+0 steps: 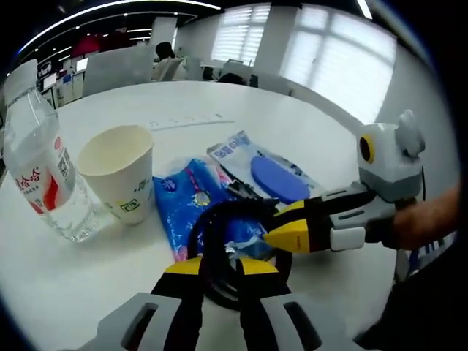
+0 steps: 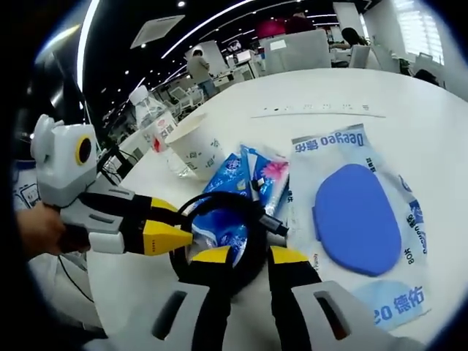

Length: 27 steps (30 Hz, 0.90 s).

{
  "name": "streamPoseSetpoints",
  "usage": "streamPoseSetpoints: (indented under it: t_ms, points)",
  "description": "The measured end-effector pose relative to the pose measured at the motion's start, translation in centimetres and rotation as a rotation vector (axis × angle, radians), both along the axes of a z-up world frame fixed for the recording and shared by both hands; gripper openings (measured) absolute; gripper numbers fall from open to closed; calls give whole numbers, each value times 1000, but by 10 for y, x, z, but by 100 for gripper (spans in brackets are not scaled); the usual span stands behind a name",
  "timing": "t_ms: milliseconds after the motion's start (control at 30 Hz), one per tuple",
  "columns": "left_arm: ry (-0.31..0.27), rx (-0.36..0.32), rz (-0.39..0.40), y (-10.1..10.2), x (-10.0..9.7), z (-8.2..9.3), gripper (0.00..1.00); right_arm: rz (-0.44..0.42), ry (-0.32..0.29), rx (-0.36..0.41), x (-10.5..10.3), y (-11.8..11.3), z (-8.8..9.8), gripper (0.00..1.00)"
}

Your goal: Arrange the tabletop items into an orderly group along one side of the table until the central work area is clear of visible clutter.

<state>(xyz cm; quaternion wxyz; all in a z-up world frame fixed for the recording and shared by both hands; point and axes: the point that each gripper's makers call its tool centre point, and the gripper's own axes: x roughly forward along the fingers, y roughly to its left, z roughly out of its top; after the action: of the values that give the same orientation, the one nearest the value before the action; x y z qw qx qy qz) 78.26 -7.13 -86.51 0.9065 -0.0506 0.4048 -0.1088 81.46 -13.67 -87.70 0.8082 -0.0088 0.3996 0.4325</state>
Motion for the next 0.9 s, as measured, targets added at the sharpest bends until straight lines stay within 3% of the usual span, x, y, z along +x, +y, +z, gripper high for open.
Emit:
streamPoseSetpoints:
  t_ms: [500, 900]
  points:
    - [9, -49, 40, 0, -5, 6, 2, -26, 5, 2, 0, -1, 5, 6]
    - [-35, -63, 55, -10, -16, 37, 1, -57, 15, 44, -8, -8, 26, 4]
